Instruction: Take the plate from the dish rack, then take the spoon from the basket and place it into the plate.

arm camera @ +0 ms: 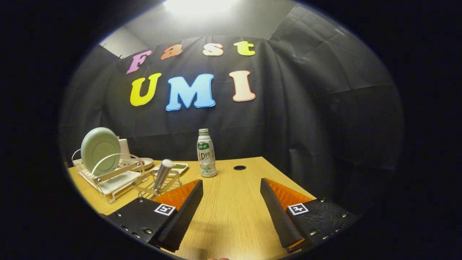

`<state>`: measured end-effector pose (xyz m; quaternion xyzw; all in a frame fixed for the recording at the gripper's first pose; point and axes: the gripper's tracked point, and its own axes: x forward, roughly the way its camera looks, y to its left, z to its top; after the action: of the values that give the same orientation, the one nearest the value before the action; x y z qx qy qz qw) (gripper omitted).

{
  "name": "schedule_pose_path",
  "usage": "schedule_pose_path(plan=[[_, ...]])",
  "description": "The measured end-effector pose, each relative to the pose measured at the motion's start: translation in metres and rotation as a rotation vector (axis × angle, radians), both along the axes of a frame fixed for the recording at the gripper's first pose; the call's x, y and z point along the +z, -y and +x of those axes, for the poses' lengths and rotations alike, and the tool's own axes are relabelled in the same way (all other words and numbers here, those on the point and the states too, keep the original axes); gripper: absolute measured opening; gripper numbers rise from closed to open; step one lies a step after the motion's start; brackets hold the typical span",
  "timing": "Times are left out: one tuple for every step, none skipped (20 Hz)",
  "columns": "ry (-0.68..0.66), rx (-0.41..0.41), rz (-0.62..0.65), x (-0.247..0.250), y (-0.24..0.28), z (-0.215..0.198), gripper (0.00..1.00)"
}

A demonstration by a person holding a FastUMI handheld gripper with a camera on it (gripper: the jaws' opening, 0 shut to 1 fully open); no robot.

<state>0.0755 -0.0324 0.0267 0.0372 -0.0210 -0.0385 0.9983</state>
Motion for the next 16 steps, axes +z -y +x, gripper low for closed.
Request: schedule_pose_path(plan=[[0.006,-0.023,-0.009,0.01,0.011,0.002,0.97],[0.008,-0.056,-0.027,0.02,0.023,0.0,0.97],[0.013,-0.087,-0.05,0.034,0.035,-0.008,0.97],[0.013,-0.118,-0.07,0.046,0.046,-0.018,0.97],[0.01,-0.148,-0.086,0.058,0.055,-0.031,0.97],[0.003,-0.172,-0.1,0.067,0.061,-0.045,0.97],[-0.005,-0.189,-0.114,0.077,0.064,-0.061,0.97],[-0.008,-0.198,-0.126,0.086,0.064,-0.076,0.97],[-0.009,-0.199,-0.13,0.096,0.061,-0.09,0.97],[-0.011,-0.202,-0.127,0.104,0.059,-0.103,0.97],[-0.019,-0.207,-0.122,0.112,0.056,-0.114,0.97],[-0.021,-0.201,-0.118,0.119,0.049,-0.124,0.97],[-0.024,-0.191,-0.119,0.129,0.041,-0.134,0.97],[-0.028,-0.175,-0.124,0.137,0.031,-0.141,0.97],[-0.032,-0.15,-0.127,0.146,0.018,-0.146,0.97],[-0.03,-0.123,-0.13,0.154,0.003,-0.151,0.97]])
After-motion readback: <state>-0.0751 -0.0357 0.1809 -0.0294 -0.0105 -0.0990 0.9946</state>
